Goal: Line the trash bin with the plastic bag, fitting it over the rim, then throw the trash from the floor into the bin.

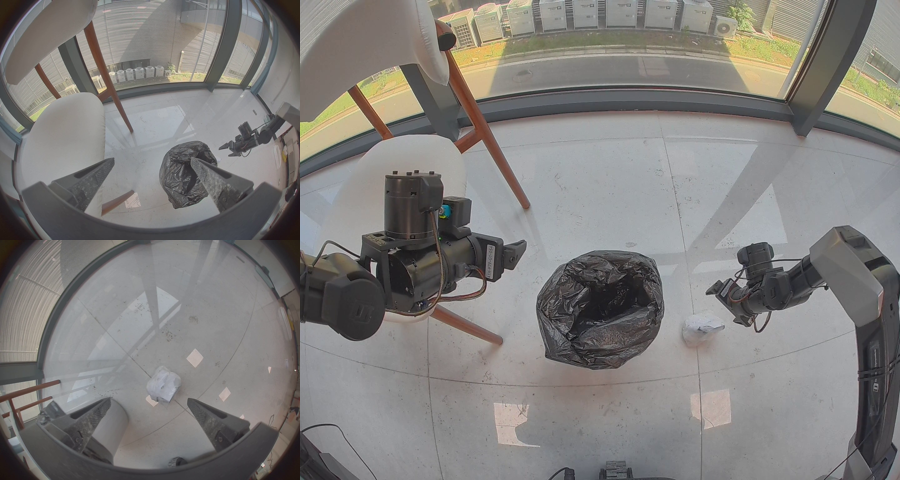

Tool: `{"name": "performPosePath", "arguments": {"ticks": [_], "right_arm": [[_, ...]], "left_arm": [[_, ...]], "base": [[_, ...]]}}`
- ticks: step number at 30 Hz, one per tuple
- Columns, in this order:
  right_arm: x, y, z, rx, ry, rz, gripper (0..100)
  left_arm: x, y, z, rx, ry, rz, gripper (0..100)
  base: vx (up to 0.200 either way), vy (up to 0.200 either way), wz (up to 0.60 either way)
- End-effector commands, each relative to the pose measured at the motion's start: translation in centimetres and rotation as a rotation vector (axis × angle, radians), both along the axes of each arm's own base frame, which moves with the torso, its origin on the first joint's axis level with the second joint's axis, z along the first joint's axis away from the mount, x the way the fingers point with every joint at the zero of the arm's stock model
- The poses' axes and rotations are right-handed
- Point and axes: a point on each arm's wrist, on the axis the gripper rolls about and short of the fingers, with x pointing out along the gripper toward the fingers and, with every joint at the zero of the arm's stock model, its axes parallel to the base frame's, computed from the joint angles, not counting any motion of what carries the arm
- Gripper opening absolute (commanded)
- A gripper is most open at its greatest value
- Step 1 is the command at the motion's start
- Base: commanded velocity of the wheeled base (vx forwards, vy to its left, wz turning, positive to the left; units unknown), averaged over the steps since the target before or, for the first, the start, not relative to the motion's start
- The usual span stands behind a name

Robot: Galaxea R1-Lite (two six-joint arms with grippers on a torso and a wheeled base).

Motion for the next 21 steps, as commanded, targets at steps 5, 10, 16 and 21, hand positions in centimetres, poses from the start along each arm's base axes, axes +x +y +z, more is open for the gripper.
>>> {"name": "performPosePath", "arguments": {"ticks": [5, 10, 16, 21], "right_arm": [[1.2, 0.9, -4.6, -0.031, 0.054, -0.010, 100], [1.6, 0.9, -5.4, -0.037, 0.056, -0.014, 100], [1.9, 0.8, -5.5, -0.050, 0.127, -0.018, 100], [2.3, 0.8, -5.4, -0.067, 0.228, -0.022, 100]], "left_arm": [[-0.3, 0.3, 0.4, -0.008, -0.012, 0.004, 100], [-0.5, 0.4, 0.7, -0.025, -0.016, 0.009, 100], [-0.4, 0.3, 0.6, -0.025, -0.016, 0.009, 100], [-0.4, 0.2, 0.6, -0.025, -0.015, 0.007, 100]], "base": [[0.000, 0.000, 0.00], [0.000, 0.000, 0.00], [0.000, 0.000, 0.00], [0.000, 0.000, 0.00]]}}
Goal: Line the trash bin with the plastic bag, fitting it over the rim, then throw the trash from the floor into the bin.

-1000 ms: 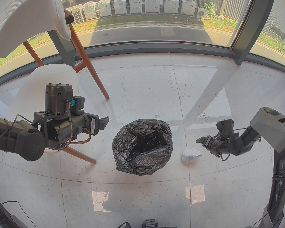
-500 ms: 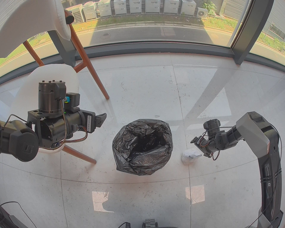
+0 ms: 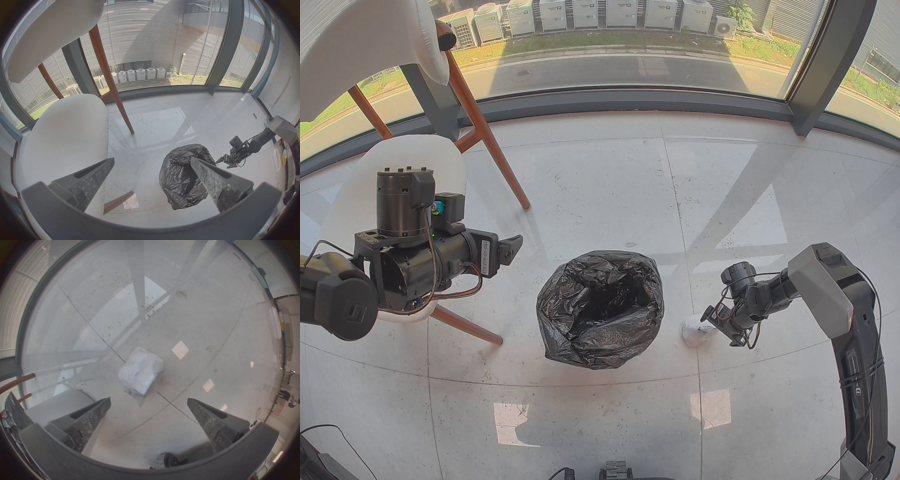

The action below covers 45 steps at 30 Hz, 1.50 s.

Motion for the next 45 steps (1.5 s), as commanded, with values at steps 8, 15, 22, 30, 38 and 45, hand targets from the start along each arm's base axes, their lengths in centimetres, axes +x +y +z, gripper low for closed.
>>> {"name": "performPosePath", "arguments": {"ticks": [8, 15, 22, 30, 38, 45], "right_arm": [[2.0, 0.3, -0.9, -0.007, 0.048, 0.004, 100], [3.4, 0.5, -2.2, -0.016, 0.029, 0.021, 100], [1.4, -0.4, -6.8, -0.058, 0.236, 0.022, 100], [0.6, -0.7, -9.3, -0.068, 0.295, 0.021, 0], [-0.2, 0.7, 3.3, 0.084, 0.349, 0.106, 0], [-4.9, -2.5, 17.4, 0.120, 0.280, 0.566, 0]], "left_arm": [[0.1, -0.1, -0.1, 0.001, 0.003, -0.001, 100], [0.1, -0.1, -0.1, 0.001, 0.003, -0.001, 100], [0.2, -0.1, -0.1, 0.001, 0.003, -0.001, 100], [0.1, -0.1, -0.2, 0.002, 0.007, -0.001, 100], [0.0, 0.0, -0.1, -0.002, 0.002, 0.000, 100], [0.1, -0.1, -0.2, -0.001, 0.008, 0.000, 100]], "base": [[0.000, 0.000, 0.00], [0.000, 0.000, 0.00], [0.000, 0.000, 0.00], [0.000, 0.000, 0.00], [0.000, 0.000, 0.00], [0.000, 0.000, 0.00]]}}
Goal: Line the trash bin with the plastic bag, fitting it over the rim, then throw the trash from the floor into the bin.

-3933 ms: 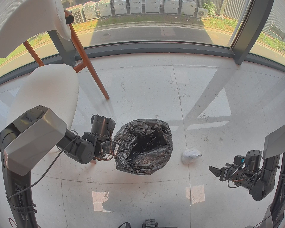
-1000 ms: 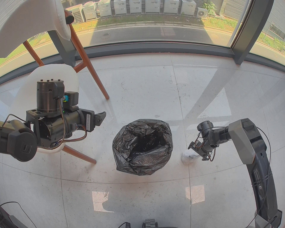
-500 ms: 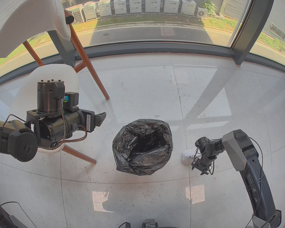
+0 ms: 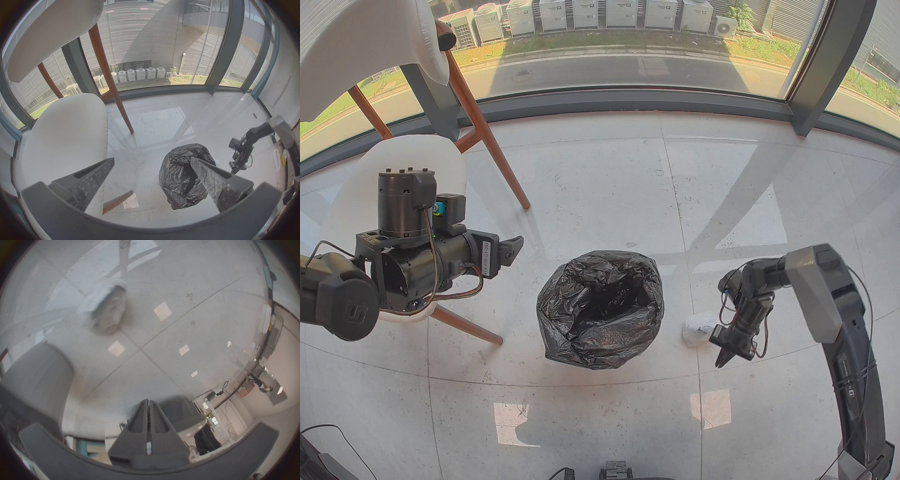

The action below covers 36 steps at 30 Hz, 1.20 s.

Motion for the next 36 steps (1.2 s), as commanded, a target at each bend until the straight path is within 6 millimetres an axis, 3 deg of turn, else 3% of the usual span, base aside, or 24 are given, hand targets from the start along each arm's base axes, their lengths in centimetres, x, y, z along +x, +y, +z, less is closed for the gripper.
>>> {"name": "performPosePath", "arguments": {"ticks": [1, 3, 8, 10, 15, 18, 21, 22, 27, 36], "right_arm": [[-4.5, -3.0, 16.1, 0.164, -0.258, 0.443, 0], [-5.3, -3.0, 14.3, 0.146, -0.401, 0.475, 0], [-4.8, -3.2, 6.2, -0.014, -0.916, 0.591, 0], [-4.5, -3.3, 2.4, -0.074, -0.931, 0.642, 0], [-3.3, -2.4, 0.8, -0.188, -0.854, 0.604, 0], [-1.7, -1.6, -0.6, -0.148, -0.845, 0.462, 0], [-0.4, -0.5, -0.7, -0.096, -0.863, 0.323, 0], [-0.3, -0.5, -1.1, -0.091, -0.849, 0.303, 100], [-0.3, -0.5, -1.4, -0.074, -0.803, 0.256, 100], [1.6, 0.0, -0.6, -0.019, -0.700, 0.012, 100]], "left_arm": [[0.0, 0.0, -0.2, 0.002, 0.006, -0.003, 100], [0.0, -0.1, -0.2, -0.001, 0.009, -0.013, 100], [0.0, -0.1, -0.3, -0.001, 0.010, -0.016, 100], [0.0, -0.1, -0.4, 0.000, 0.013, -0.018, 100], [0.1, -0.2, -0.4, -0.001, 0.012, -0.019, 100], [0.2, -0.2, -0.4, 0.000, 0.014, -0.019, 100], [0.1, -0.2, -0.5, 0.000, 0.015, -0.019, 100], [0.1, -0.2, -0.5, 0.000, 0.015, -0.019, 100], [0.1, -0.2, -0.5, 0.001, 0.016, -0.019, 100], [0.3, -0.2, -0.5, 0.002, 0.016, -0.021, 100]], "base": [[0.000, 0.000, 0.00], [0.000, 0.000, 0.00], [0.000, 0.000, 0.00], [0.000, 0.000, 0.00], [0.000, 0.000, 0.00], [0.000, 0.000, 0.00], [0.000, 0.000, 0.00], [0.000, 0.000, 0.00], [0.000, 0.000, 0.00], [0.000, 0.000, 0.00]]}}
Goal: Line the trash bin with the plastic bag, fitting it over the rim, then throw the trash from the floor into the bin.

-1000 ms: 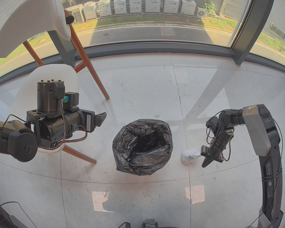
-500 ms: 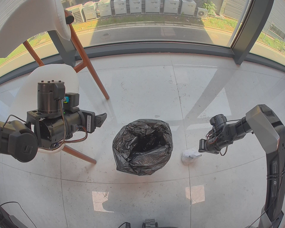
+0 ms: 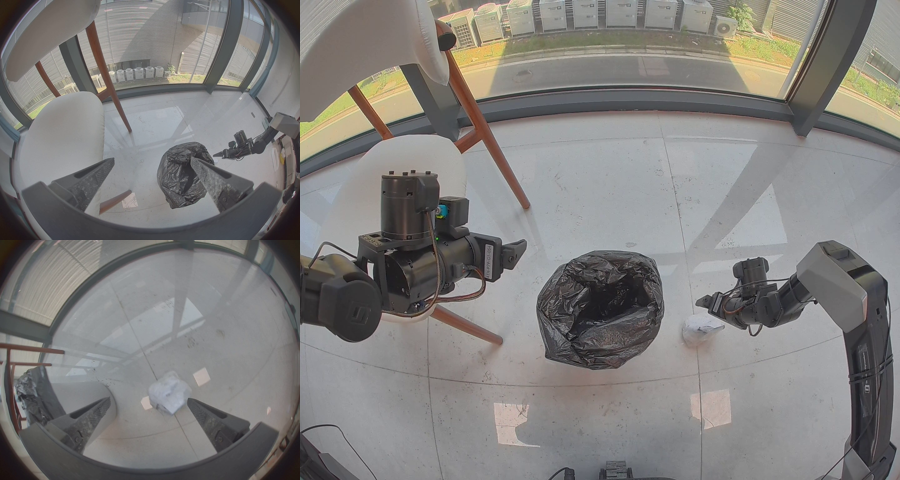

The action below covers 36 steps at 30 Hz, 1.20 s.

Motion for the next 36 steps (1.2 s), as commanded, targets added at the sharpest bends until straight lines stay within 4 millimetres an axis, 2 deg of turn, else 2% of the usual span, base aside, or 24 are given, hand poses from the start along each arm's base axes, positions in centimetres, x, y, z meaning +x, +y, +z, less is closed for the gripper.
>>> {"name": "performPosePath", "arguments": {"ticks": [1, 6, 12, 24, 25, 36], "right_arm": [[0.9, 0.3, -2.0, 0.058, 0.150, -0.122, 100], [1.6, 0.4, -2.8, 0.046, 0.161, -0.120, 100], [2.2, 0.3, -3.5, 0.030, 0.258, -0.135, 100], [4.1, 0.2, -5.4, 0.033, 0.224, -0.147, 100], [4.3, 0.1, -5.8, 0.029, 0.219, -0.153, 0], [4.5, -0.1, -5.5, 0.022, 0.214, -0.160, 0]], "left_arm": [[0.2, -0.1, -0.2, 0.003, 0.004, -0.002, 100], [0.2, -0.1, -0.3, 0.004, 0.007, -0.002, 100], [0.2, -0.1, -0.3, 0.003, 0.008, -0.001, 100], [0.5, -0.2, -0.6, 0.008, 0.016, -0.002, 100], [0.5, -0.2, -0.6, 0.008, 0.016, -0.002, 100], [0.5, -0.2, -0.6, 0.008, 0.016, -0.002, 100]], "base": [[0.000, 0.000, 0.00], [0.000, 0.000, 0.00], [0.000, 0.000, 0.00], [0.000, 0.000, 0.00], [0.000, 0.000, 0.00], [0.000, 0.000, 0.00]]}}
